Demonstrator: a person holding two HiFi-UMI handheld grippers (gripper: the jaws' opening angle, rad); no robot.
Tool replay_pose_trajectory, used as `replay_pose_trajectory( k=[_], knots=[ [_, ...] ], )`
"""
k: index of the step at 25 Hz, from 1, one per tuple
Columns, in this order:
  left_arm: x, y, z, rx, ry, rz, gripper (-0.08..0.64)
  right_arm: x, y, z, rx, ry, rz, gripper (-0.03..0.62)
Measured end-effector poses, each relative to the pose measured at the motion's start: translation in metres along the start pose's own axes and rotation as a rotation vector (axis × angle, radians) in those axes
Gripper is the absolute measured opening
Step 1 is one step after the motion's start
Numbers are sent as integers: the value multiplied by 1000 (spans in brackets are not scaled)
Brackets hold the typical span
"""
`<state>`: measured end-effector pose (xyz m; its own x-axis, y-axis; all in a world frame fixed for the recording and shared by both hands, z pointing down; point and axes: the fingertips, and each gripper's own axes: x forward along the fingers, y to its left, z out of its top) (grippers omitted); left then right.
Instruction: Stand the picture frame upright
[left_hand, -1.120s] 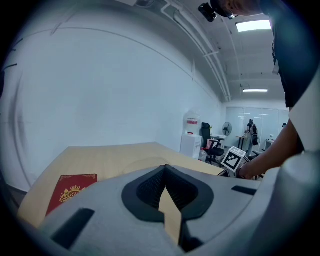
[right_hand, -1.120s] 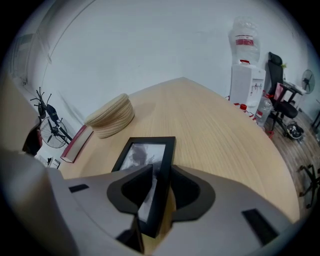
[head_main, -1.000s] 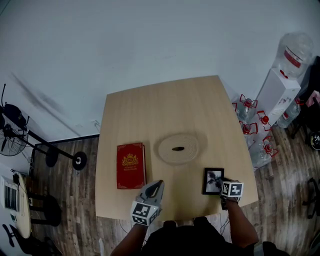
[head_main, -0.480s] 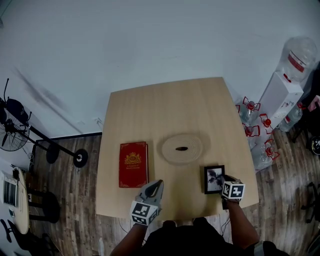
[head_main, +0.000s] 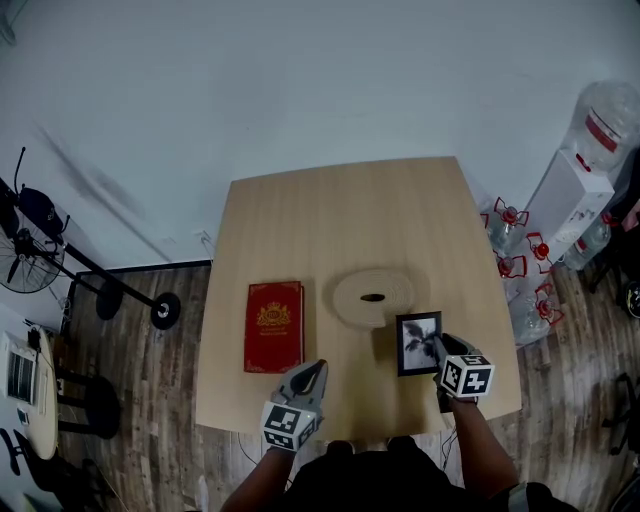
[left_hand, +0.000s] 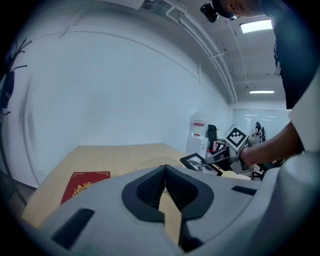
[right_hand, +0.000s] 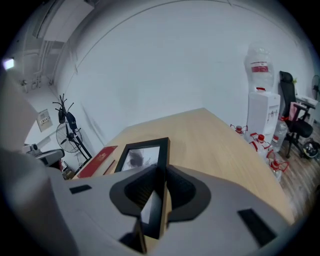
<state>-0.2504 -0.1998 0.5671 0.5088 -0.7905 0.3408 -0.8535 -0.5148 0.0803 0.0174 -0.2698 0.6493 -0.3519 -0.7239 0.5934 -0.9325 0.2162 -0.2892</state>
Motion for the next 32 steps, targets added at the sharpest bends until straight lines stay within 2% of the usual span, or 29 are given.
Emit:
replay_pose_trajectory(
  k=[5, 14, 22, 32],
  knots=[
    [-10, 12, 1, 3, -21, 33, 1, 18, 29, 12, -25, -7, 49, 67],
    [-45, 46, -10, -26, 0, 121, 0, 49, 69, 2, -56, 29, 96, 67],
    [-59, 64, -20, -34, -8, 150, 0, 65, 79, -22, -41, 63, 73, 67],
    [-49, 58, -20, -38, -11, 115, 0, 79, 74, -44, -52, 112, 23, 67]
  ],
)
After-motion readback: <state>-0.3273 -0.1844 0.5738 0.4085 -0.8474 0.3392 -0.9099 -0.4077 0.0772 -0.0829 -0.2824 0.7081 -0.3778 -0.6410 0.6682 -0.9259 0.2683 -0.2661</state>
